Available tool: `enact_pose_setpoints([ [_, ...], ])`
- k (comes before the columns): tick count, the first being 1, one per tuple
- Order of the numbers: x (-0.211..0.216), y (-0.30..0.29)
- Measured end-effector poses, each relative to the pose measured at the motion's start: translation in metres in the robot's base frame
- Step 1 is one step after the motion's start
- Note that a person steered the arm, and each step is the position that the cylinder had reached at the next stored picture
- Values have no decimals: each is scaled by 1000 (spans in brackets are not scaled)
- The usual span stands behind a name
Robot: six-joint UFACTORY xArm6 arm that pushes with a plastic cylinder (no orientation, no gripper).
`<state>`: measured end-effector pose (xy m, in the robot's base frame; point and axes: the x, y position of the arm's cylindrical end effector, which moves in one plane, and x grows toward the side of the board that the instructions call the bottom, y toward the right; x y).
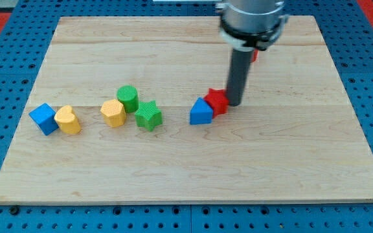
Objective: Push the red star into the green star
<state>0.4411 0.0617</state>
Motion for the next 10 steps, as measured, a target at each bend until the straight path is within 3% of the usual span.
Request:
enact_pose_setpoints([
  [4,-22,-46],
  [9,76,-48],
  [10,73,-104],
])
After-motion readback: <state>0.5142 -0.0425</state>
